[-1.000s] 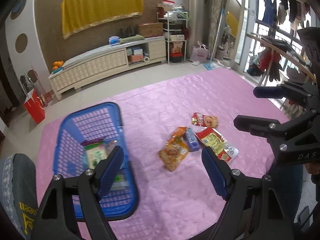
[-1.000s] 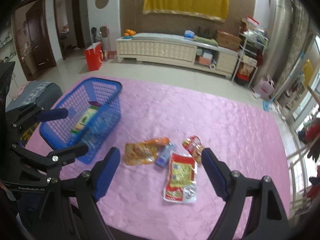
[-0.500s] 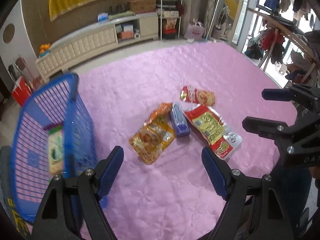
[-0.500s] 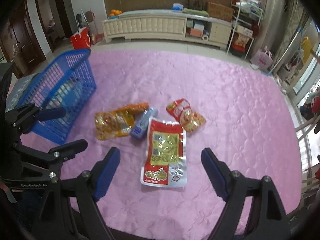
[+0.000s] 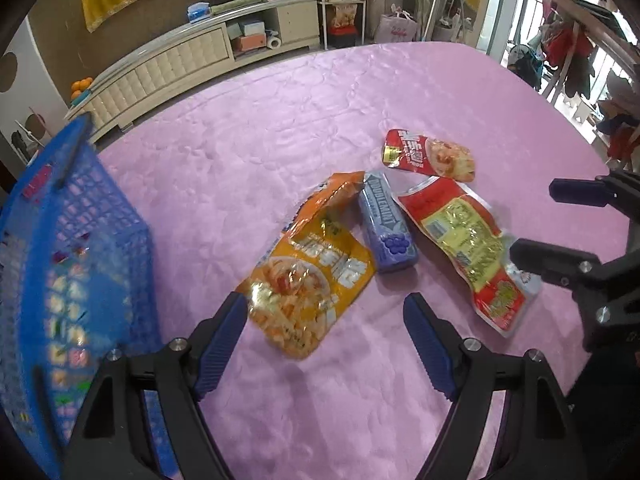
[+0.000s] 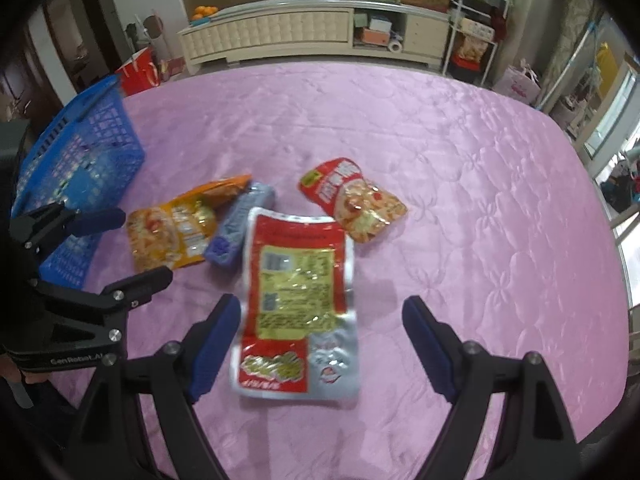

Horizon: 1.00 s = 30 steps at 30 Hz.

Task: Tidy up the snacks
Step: 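Withdraw both grippers from the basket to the remaining snacks, then grasp the orange-yellow stick snack with the left gripper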

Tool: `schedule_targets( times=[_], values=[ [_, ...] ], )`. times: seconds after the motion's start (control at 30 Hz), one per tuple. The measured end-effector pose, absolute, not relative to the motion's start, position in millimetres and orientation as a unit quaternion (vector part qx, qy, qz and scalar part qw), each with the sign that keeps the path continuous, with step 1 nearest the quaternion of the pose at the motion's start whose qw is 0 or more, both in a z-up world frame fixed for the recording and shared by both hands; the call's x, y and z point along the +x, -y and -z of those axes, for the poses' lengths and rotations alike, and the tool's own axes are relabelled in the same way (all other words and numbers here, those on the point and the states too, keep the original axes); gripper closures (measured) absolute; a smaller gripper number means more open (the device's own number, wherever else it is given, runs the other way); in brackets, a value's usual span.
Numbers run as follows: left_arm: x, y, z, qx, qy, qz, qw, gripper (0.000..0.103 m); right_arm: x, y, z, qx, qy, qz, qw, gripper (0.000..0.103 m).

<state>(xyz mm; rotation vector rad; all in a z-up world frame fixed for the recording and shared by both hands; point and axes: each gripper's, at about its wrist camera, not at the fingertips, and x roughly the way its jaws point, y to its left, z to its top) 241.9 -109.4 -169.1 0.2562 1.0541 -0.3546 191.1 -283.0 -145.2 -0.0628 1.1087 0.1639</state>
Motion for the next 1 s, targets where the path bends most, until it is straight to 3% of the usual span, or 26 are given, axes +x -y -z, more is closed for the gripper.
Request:
schedule_targets(
  times=[0.27, 0.53, 1.0],
  values=[
    [261.6, 114.9, 197.7, 0.173, -0.489, 0.156, 0.841, 0.024, 201.5, 286.3, 161.2, -0.026, -0.536, -0.084, 0.84, 0.017],
    [270.0, 100.6, 205.4, 0.12, -0.529, 0.205, 0.815, 0.024, 205.3, 288.7, 167.0, -0.007, -0.545, -0.084, 0.834, 0.017],
    [253.4, 116.7, 203.2, 0.143, -0.536, 0.228, 0.8, 0.024, 200.6, 285.2, 158.5, -0.019, -0.547, -0.075, 0.834, 0.017]
  ],
)
